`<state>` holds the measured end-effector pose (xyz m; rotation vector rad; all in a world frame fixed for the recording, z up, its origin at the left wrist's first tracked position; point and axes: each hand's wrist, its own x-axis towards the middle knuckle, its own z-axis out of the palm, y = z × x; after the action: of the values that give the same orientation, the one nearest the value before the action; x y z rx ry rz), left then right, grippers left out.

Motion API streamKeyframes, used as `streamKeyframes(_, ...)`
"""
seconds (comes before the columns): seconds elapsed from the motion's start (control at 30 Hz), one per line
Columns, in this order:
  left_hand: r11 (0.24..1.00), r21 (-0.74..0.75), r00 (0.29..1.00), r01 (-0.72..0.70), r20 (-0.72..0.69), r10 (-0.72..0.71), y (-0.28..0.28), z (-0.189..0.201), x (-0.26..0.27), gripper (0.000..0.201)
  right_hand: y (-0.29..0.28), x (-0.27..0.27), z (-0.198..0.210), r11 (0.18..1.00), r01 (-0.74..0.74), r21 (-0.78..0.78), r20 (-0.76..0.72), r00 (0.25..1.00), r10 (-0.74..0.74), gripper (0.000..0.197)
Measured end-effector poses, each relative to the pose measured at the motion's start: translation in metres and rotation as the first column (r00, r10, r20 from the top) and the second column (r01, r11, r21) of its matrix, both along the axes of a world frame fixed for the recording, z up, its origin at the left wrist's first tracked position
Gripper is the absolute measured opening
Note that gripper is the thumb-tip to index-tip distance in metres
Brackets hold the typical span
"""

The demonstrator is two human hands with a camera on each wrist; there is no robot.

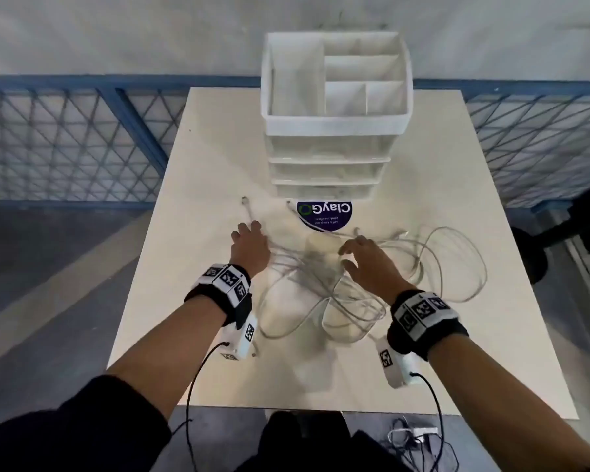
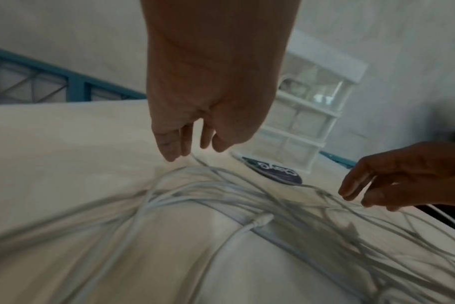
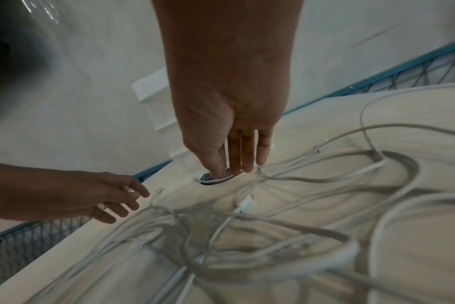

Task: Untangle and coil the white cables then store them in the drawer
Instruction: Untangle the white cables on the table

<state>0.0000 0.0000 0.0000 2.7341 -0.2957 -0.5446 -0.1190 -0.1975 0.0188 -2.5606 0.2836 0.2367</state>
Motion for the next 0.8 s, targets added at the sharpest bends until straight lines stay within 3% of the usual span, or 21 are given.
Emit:
streamKeyframes(0.13, 0.98, -0.058, 0.981, -0.191, -0.046, 0.189, -0.015, -0.004, 0.014, 0.055, 0.007, 0.019, -0.006, 0.997, 0.022, -0.08, 0.027, 0.999, -0.02, 0.025)
streamKeyframes(0.23, 0.966, -0.085, 0.967, -0.244, -0.096, 0.236, -0.024, -0.004, 0.018, 0.048, 0.007, 0.034, -0.011, 0.995, 0.051, -0.09, 0.011, 0.999, -0.051, 0.031)
streamKeyframes(0.4, 0.945, -0.215, 0.955, -0.248, -0.218, 0.201, -0.023, -0.004, 0.017, 0.041, 0.002, 0.049, -0.021, 0.99, 0.095, -0.106, -0.07, 0.992, -0.103, 0.034)
streamKeyframes(0.5, 0.891, -0.381, 0.963, -0.248, -0.192, 0.187, -0.016, 0.007, 0.012, 0.032, -0.001, 0.051, -0.026, 0.988, 0.101, -0.121, -0.109, 0.988, -0.114, 0.026)
streamKeyframes(0.67, 0.871, -0.461, 0.977, -0.169, -0.192, 0.088, -0.007, 0.025, 0.0, 0.007, -0.008, 0.048, -0.014, 0.98, 0.199, -0.006, 0.034, 0.979, -0.199, 0.016)
streamKeyframes(0.8, 0.715, -0.665, 0.94, -0.218, -0.341, -0.03, -0.011, 0.042, -0.014, 0.014, -0.006, 0.036, 0.014, 0.971, 0.16, 0.176, 0.269, 0.941, -0.204, 0.008)
